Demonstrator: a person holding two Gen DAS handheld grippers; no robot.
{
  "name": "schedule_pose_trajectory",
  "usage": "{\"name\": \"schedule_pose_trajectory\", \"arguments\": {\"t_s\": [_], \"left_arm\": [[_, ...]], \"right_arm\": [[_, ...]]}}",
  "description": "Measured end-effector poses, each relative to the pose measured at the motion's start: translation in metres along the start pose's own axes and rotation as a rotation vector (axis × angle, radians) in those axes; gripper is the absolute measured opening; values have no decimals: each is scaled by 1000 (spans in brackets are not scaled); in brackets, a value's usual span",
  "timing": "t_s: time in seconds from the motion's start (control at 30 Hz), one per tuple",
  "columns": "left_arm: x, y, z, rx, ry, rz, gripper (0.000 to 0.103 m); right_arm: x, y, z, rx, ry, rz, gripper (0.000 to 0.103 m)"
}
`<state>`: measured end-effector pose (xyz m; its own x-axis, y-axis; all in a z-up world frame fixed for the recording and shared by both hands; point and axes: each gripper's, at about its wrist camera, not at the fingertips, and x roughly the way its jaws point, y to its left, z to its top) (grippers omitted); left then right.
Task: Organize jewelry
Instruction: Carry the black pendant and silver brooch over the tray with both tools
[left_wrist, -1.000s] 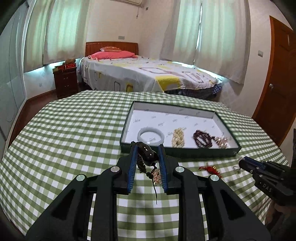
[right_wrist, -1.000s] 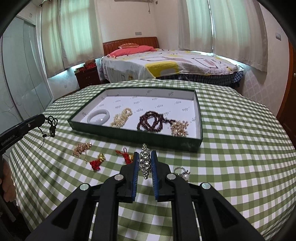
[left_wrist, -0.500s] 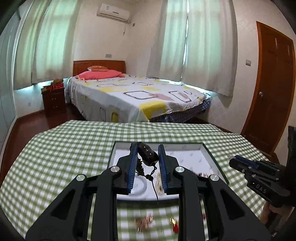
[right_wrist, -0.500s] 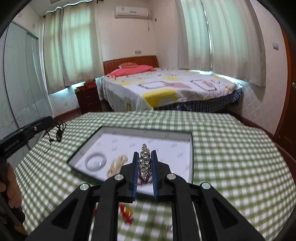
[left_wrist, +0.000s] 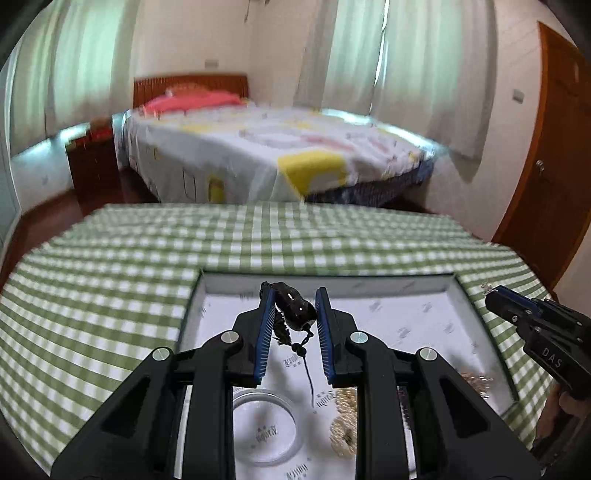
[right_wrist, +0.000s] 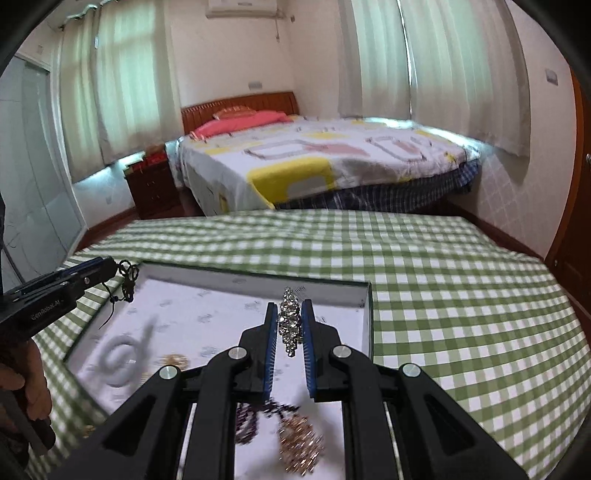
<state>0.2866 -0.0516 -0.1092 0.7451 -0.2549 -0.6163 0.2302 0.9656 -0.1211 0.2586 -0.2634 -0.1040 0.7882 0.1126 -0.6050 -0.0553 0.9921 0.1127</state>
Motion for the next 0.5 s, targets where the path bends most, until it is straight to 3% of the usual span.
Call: {"name": "schedule_pose_trajectory", "arguments": {"t_s": [0.2, 0.5], "left_arm": [[47, 9, -6, 7, 130, 6, 22], [75, 10, -15, 24, 271, 3, 23]], "right_arm": [[34, -7, -9, 6, 97, -5, 14], [52, -7, -14, 6, 195, -12, 14]]}}
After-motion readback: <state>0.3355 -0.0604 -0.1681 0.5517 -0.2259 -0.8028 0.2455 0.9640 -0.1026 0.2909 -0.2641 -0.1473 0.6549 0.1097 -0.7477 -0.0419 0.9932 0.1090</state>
